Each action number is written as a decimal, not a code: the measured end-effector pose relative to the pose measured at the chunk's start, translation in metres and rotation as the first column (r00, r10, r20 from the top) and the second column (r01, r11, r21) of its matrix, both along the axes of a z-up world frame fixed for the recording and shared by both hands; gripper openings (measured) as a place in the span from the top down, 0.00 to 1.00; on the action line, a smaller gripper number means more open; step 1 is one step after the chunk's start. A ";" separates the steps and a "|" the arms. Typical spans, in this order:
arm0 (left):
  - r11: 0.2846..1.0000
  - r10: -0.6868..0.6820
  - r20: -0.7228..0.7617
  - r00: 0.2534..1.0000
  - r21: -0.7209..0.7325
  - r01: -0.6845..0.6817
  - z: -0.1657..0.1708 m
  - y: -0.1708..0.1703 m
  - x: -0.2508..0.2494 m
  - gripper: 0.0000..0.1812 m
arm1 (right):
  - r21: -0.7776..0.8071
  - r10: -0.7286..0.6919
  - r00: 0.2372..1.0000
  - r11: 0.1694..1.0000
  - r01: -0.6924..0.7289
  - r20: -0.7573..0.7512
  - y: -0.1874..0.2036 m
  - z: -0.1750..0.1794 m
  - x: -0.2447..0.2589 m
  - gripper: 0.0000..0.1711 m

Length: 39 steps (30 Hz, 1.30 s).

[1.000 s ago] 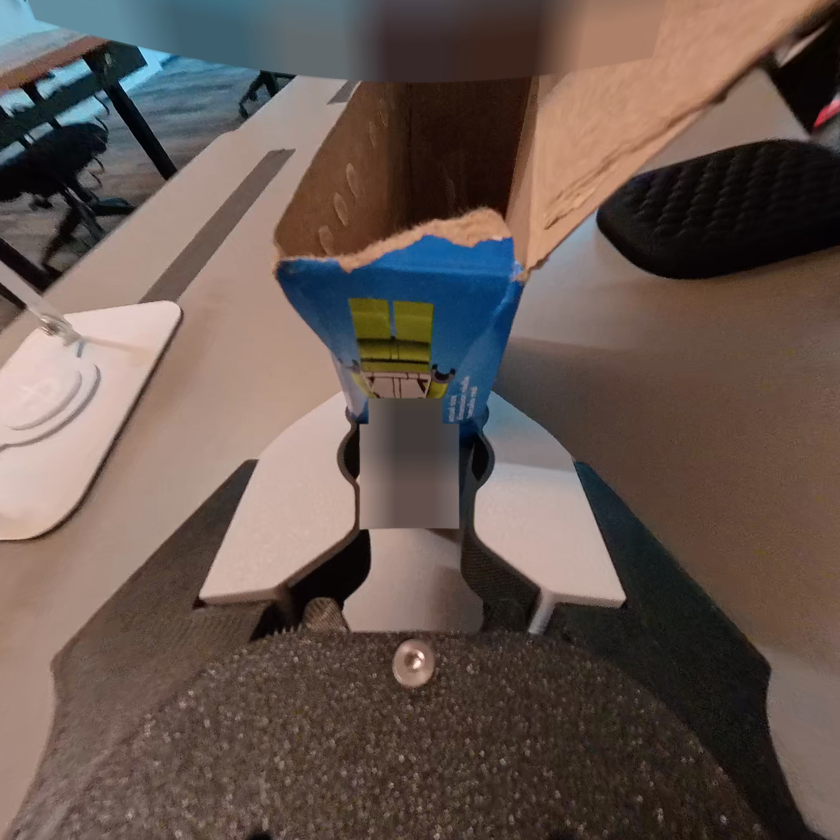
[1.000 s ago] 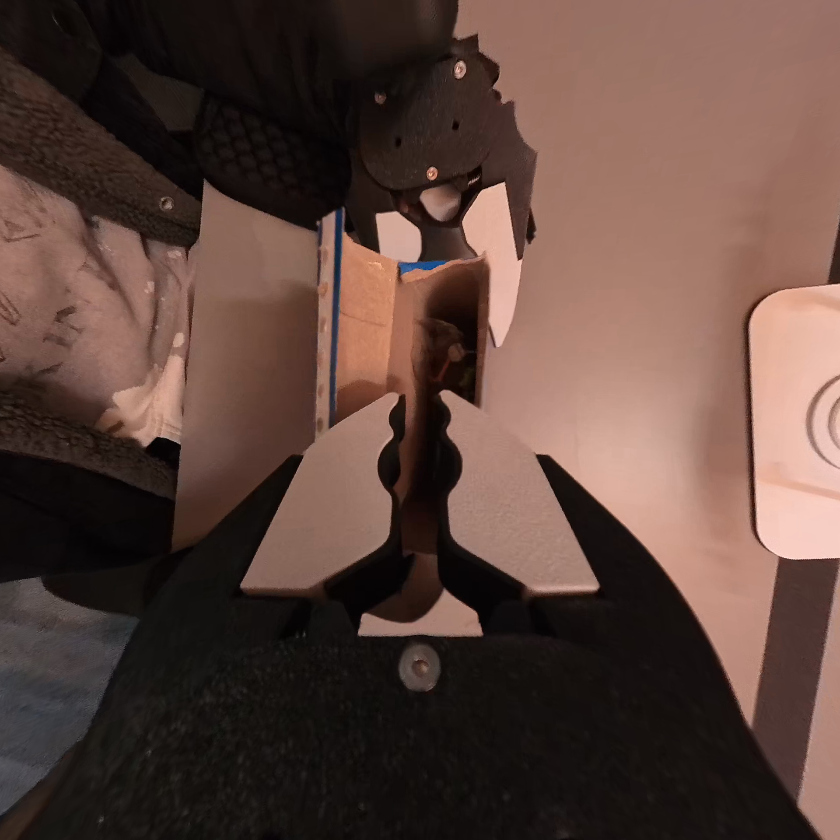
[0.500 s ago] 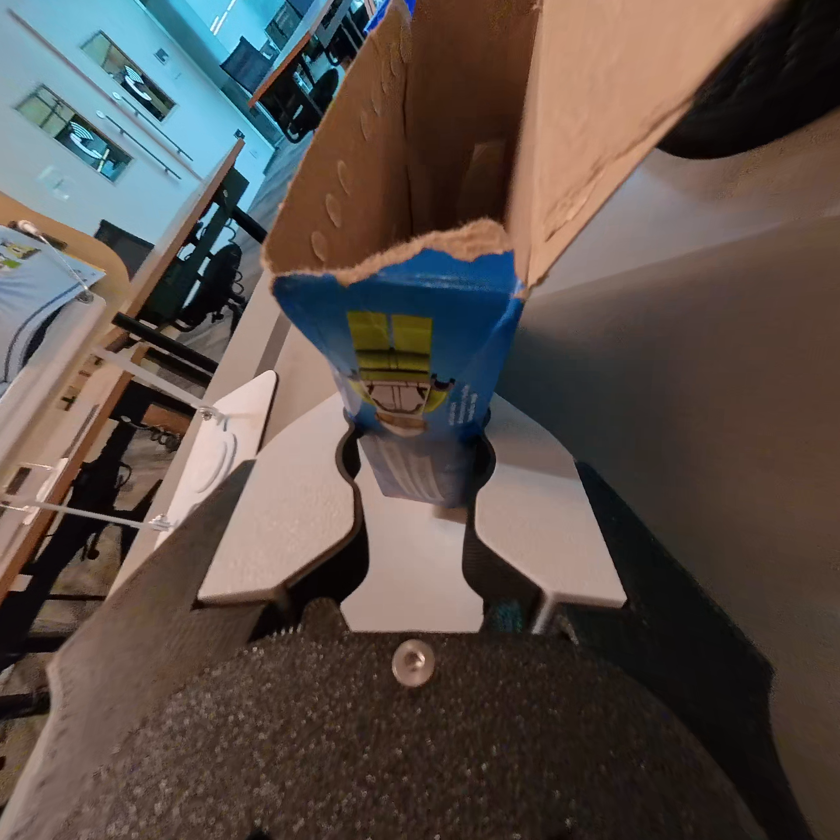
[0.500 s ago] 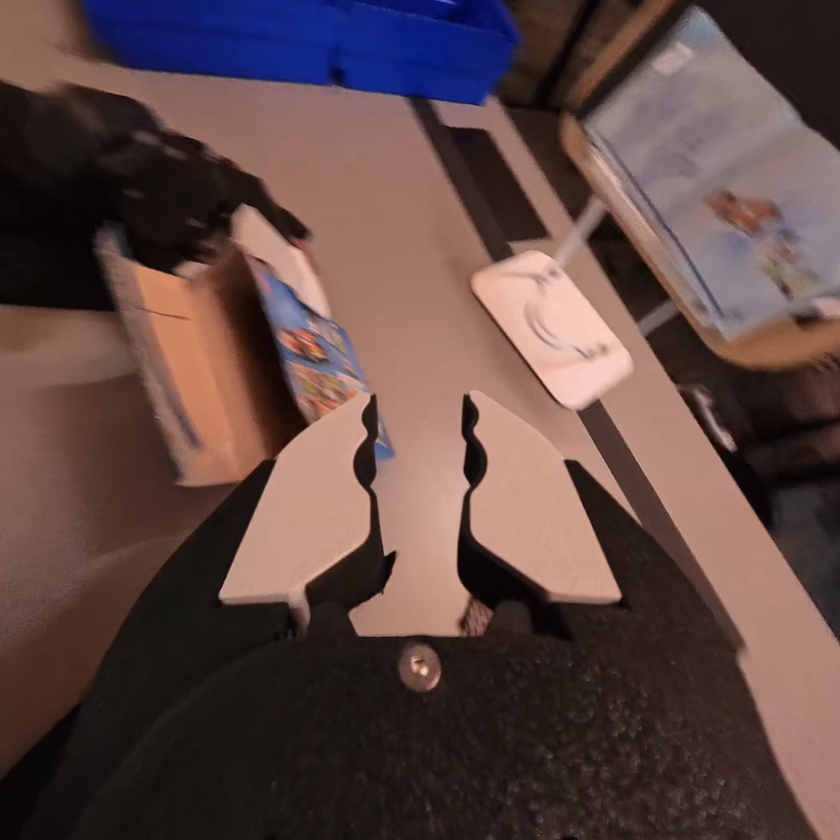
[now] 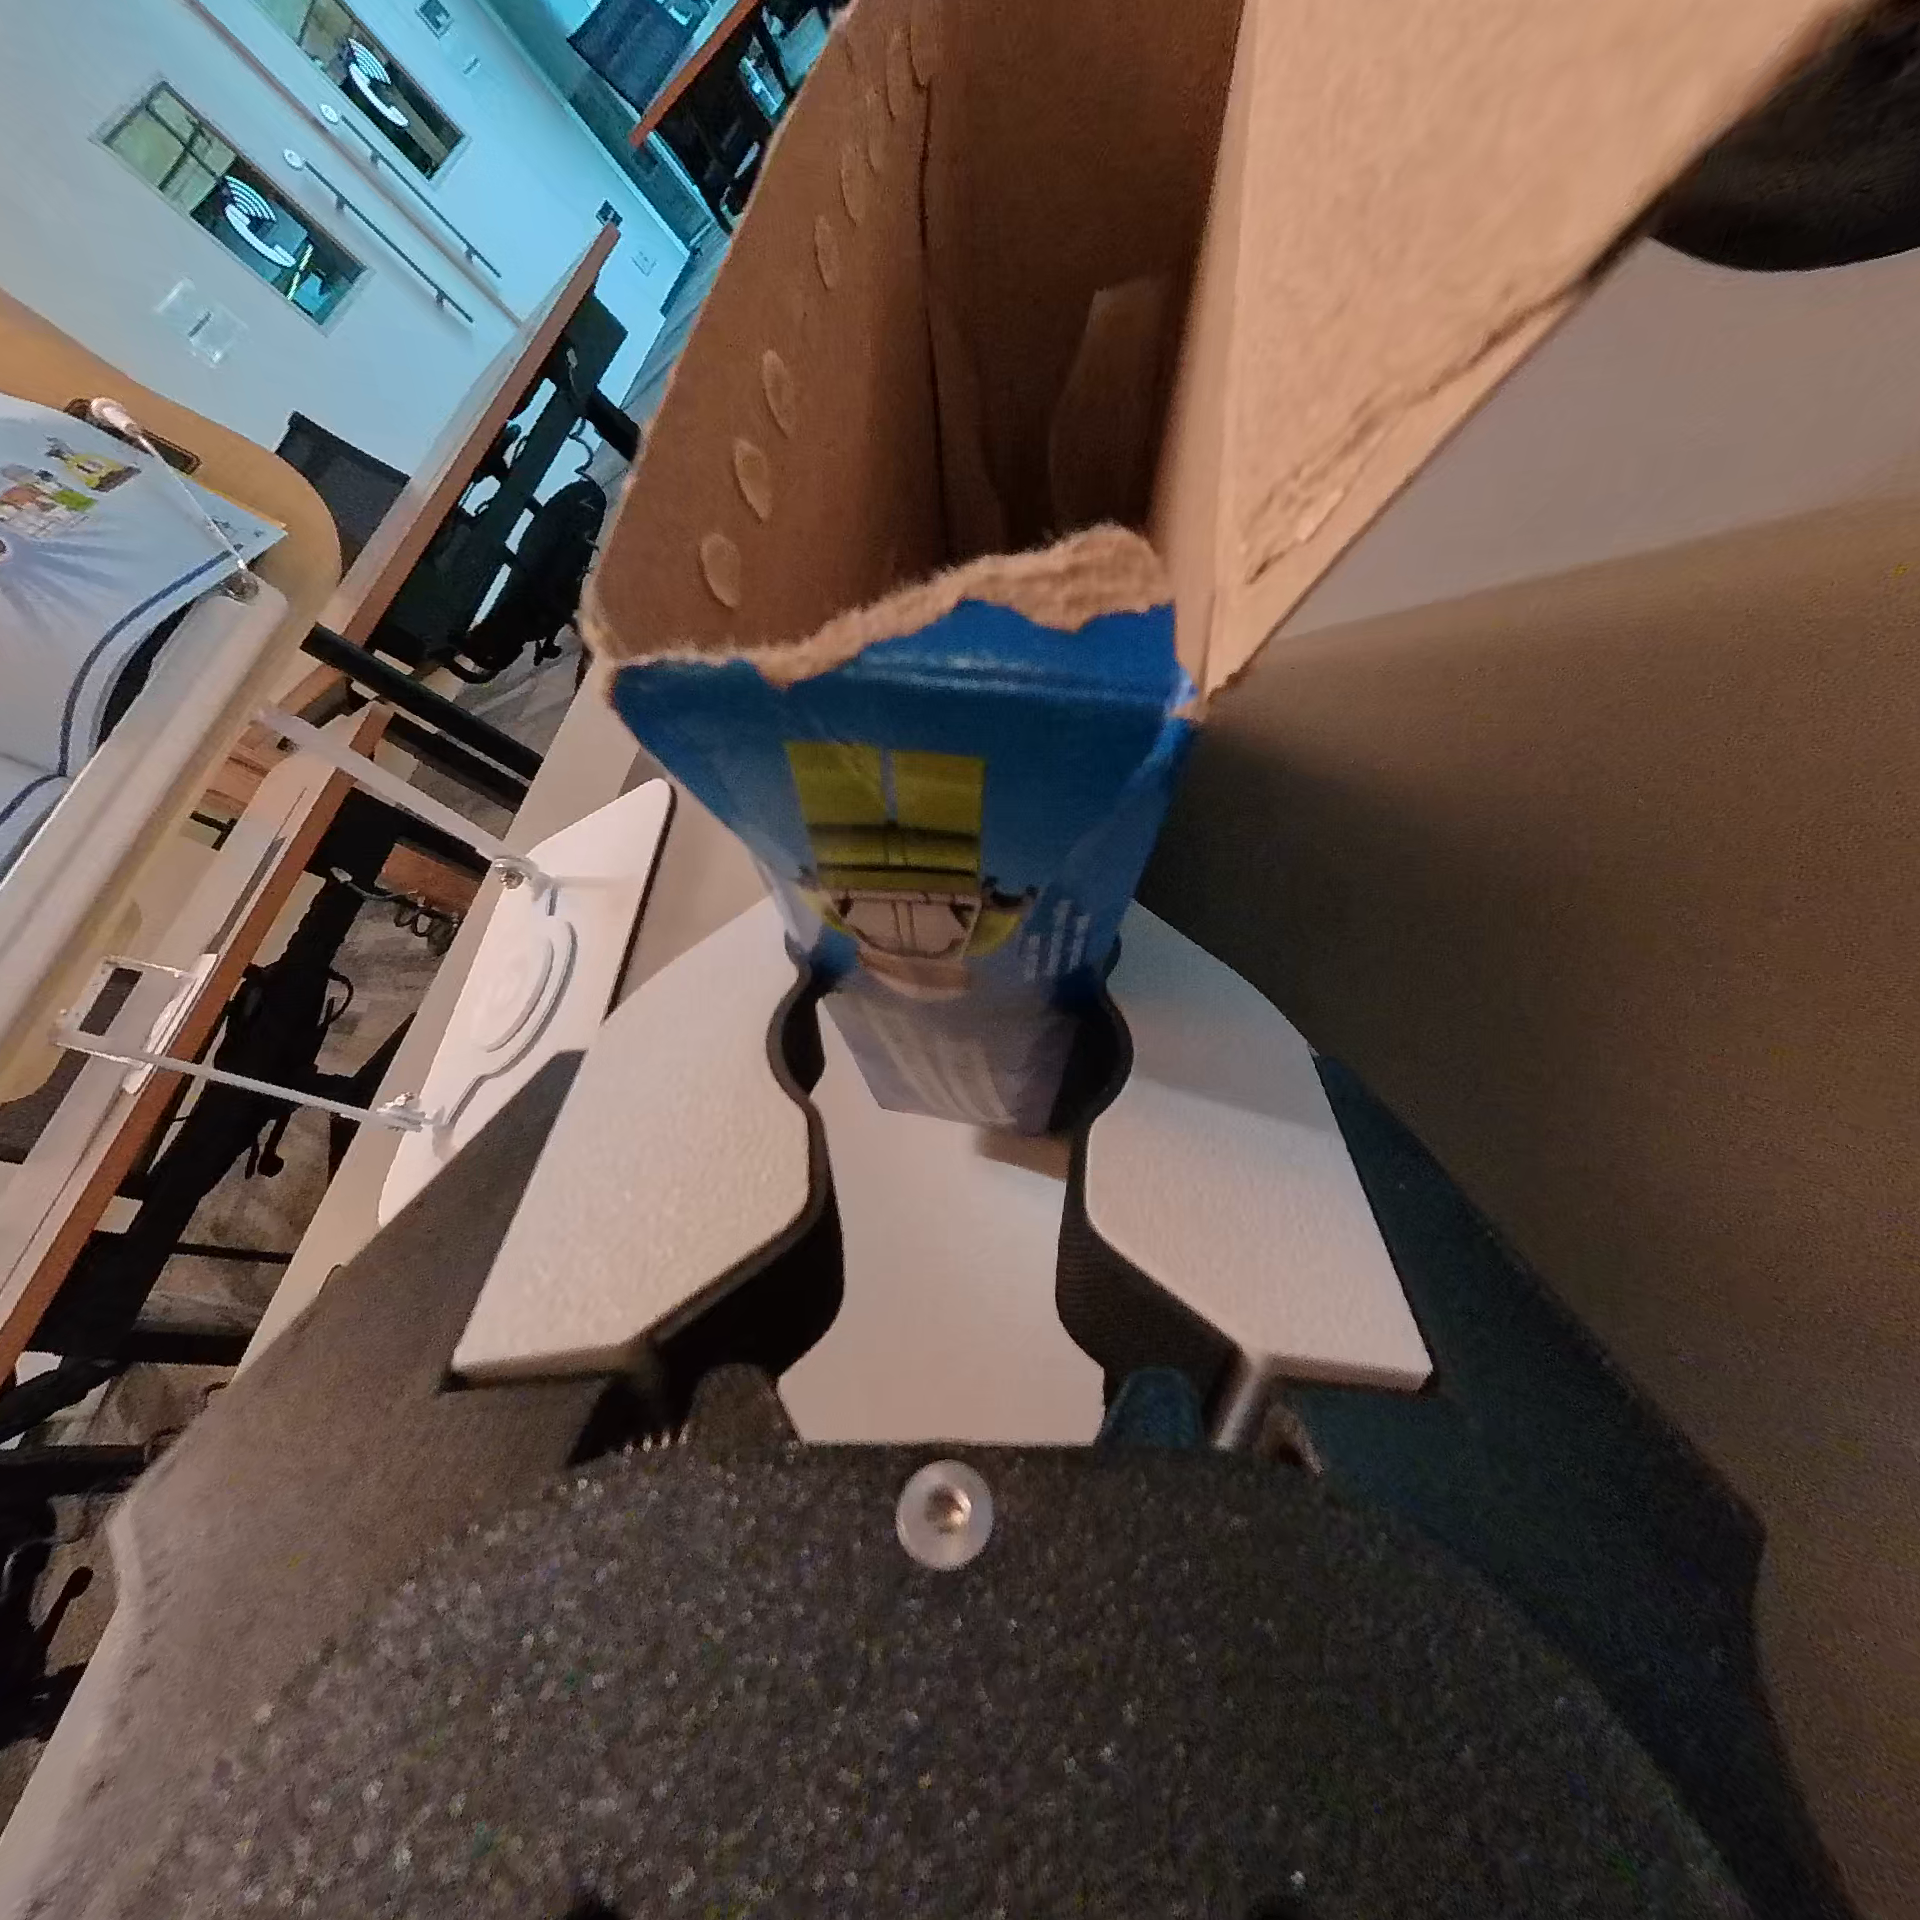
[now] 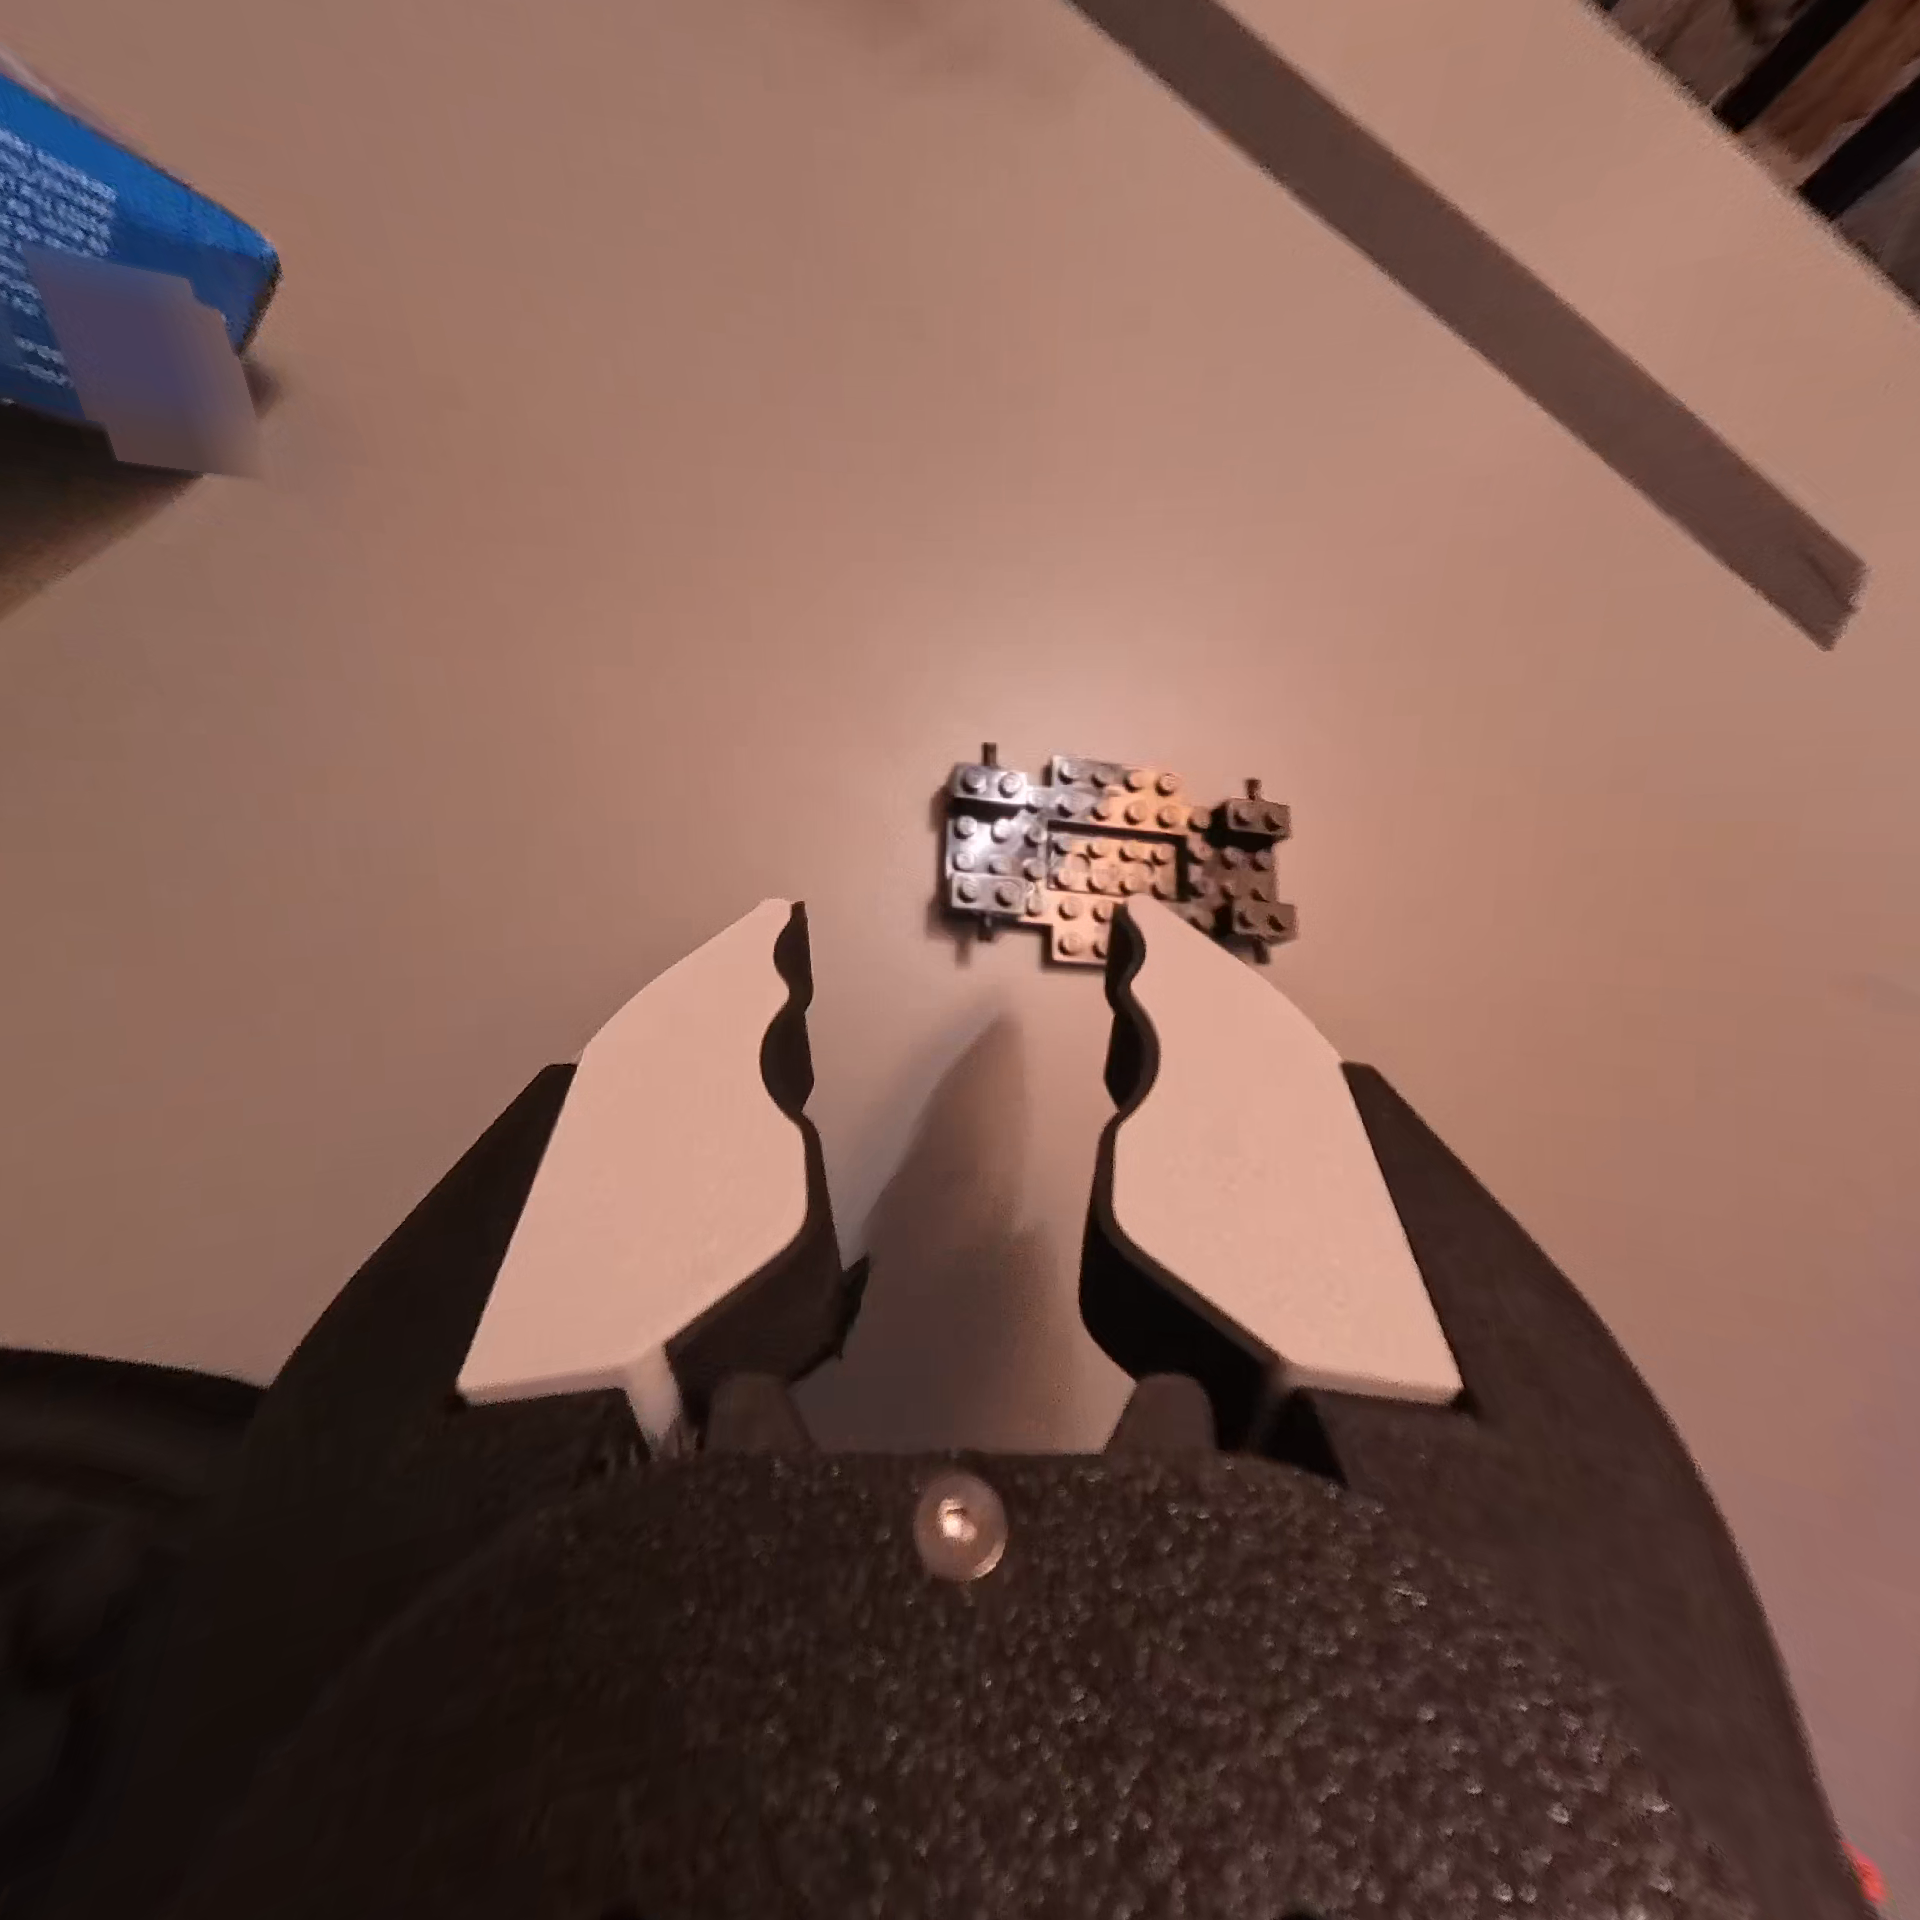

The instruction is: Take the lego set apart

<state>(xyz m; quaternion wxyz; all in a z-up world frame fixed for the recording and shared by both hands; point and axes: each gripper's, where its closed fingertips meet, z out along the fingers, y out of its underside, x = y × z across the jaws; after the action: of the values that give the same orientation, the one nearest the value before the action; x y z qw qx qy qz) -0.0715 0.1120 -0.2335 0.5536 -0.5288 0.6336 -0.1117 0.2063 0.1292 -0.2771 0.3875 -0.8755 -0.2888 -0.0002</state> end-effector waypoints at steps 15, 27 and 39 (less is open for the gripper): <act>1.000 0.008 -0.002 1.000 -0.006 -0.008 0.000 0.003 -0.005 0.74 | -0.088 0.020 0.999 0.996 -0.022 -0.028 0.003 -0.007 0.002 0.90; 0.999 -0.005 -0.018 1.000 0.043 0.006 -0.001 0.001 -0.004 0.74 | 0.183 0.601 0.763 0.800 -0.572 -0.241 -0.075 0.165 -0.103 0.90; 0.996 -0.014 -0.035 0.999 0.083 0.017 -0.001 0.000 -0.004 0.74 | -0.060 0.881 0.399 0.397 -0.916 -0.253 -0.153 0.232 -0.184 0.90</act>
<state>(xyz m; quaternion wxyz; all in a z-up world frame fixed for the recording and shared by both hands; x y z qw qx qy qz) -0.0753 0.1119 -0.2346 0.5633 -0.5021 0.6512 -0.0804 0.0228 -0.0241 -0.0451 0.2648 -0.6080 -0.6784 0.3161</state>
